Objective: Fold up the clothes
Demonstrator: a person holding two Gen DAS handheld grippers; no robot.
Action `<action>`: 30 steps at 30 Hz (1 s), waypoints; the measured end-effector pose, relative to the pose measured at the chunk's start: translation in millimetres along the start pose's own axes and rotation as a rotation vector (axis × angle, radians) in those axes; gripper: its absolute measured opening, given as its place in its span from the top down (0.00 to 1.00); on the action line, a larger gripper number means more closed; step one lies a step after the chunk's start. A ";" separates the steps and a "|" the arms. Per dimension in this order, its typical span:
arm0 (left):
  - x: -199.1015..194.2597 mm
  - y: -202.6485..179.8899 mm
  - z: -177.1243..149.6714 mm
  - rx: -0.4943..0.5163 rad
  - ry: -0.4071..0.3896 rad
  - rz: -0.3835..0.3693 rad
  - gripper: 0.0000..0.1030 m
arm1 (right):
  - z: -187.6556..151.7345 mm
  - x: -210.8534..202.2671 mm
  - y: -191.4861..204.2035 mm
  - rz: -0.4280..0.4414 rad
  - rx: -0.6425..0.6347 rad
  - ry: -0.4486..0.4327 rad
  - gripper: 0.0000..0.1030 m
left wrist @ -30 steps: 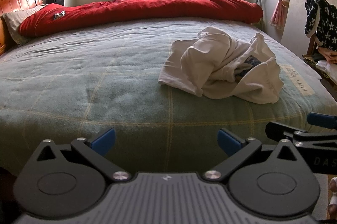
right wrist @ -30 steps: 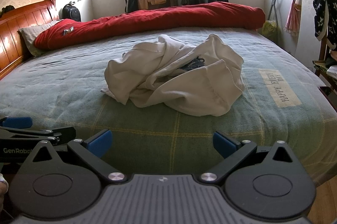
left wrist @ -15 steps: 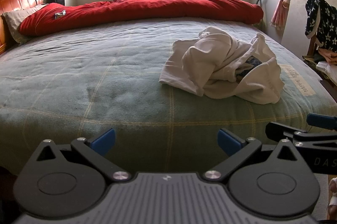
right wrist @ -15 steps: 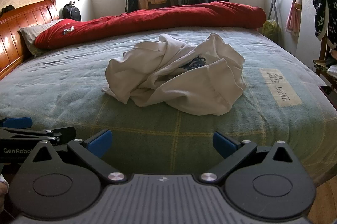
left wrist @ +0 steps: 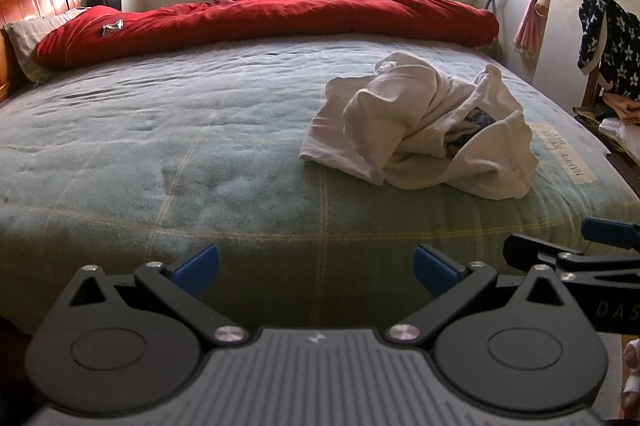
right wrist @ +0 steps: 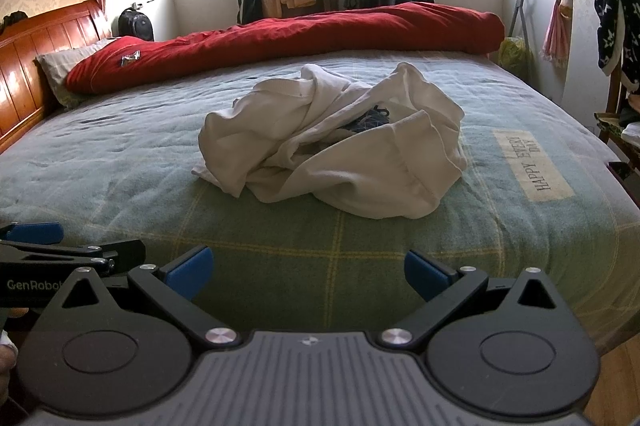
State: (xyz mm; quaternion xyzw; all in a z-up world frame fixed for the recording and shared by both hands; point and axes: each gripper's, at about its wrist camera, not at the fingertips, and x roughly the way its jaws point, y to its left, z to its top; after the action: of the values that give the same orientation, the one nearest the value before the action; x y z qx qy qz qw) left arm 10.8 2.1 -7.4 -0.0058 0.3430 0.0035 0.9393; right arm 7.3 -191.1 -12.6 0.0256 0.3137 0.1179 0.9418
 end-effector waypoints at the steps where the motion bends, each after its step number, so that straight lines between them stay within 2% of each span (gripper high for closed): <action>1: -0.2 -0.1 0.0 0.000 -0.001 0.000 0.01 | 0.0 -0.1 0.1 0.000 -0.001 -0.001 0.00; 19: 16.2 -2.1 8.2 0.002 0.019 -0.041 0.01 | 3.7 7.0 -4.2 -0.017 -0.016 0.006 0.00; 21: 20.6 -2.6 10.3 -0.016 0.024 -0.015 0.01 | 5.5 11.1 -6.8 -0.023 -0.014 0.014 0.00; 30: 49.5 -0.4 23.5 -0.010 0.071 -0.017 0.01 | 13.9 39.3 -18.7 -0.029 0.012 0.060 0.00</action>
State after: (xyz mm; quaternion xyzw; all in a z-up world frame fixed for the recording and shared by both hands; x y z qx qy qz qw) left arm 63.8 2.1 -21.3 -0.0138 0.3761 -0.0029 0.9265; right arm 49.9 -199.5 -26.7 0.0232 0.3430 0.1029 0.9334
